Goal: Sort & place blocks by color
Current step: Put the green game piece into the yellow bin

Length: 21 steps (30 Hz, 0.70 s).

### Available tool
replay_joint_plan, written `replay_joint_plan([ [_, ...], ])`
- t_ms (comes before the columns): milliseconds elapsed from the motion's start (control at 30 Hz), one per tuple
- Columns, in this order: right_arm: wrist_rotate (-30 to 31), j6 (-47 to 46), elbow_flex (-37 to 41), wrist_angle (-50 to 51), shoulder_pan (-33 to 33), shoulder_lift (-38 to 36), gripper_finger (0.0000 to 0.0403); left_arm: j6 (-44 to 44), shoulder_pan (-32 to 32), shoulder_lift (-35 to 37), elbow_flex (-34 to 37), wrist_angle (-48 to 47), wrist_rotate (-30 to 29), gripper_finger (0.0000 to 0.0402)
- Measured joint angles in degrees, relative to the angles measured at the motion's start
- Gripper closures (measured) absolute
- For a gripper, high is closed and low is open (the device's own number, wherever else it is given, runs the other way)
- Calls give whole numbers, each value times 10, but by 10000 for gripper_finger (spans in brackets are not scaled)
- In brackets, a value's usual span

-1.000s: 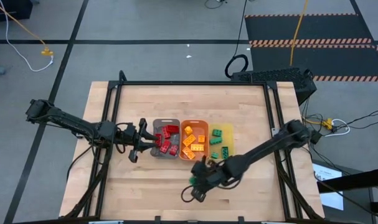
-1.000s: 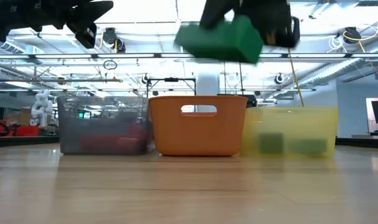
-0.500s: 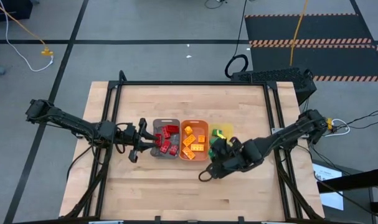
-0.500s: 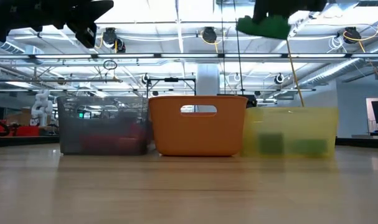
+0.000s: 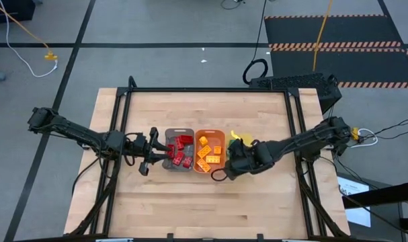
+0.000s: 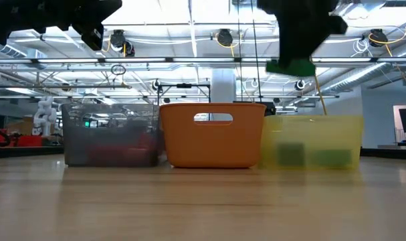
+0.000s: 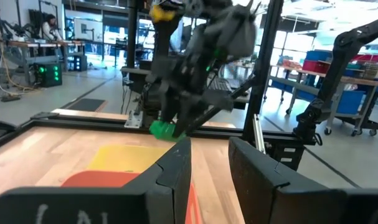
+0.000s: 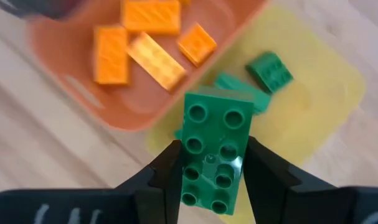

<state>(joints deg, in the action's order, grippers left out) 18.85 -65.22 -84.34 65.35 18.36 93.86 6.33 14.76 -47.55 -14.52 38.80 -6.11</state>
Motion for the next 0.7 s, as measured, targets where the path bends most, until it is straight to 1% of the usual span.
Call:
replay_joint_plan([
  [133,-39,9,53,-25,-20,0,278,0,0,0,0,1,0,293],
  [267,-41,20,102,-57,-32,1,276,0,0,0,0,0,0,293],
  [333,-38,43,117,-77,-37,0,270,0,0,0,0,0,0,293],
  [400,-30,61,126,-99,-41,0,257,-1,0,0,0,-1,0,293],
  [500,-21,83,127,-124,-46,0,225,-5,0,0,0,-6,-1,293],
  [700,-24,99,127,-110,-56,0,167,-12,0,0,0,-24,-1,293],
])
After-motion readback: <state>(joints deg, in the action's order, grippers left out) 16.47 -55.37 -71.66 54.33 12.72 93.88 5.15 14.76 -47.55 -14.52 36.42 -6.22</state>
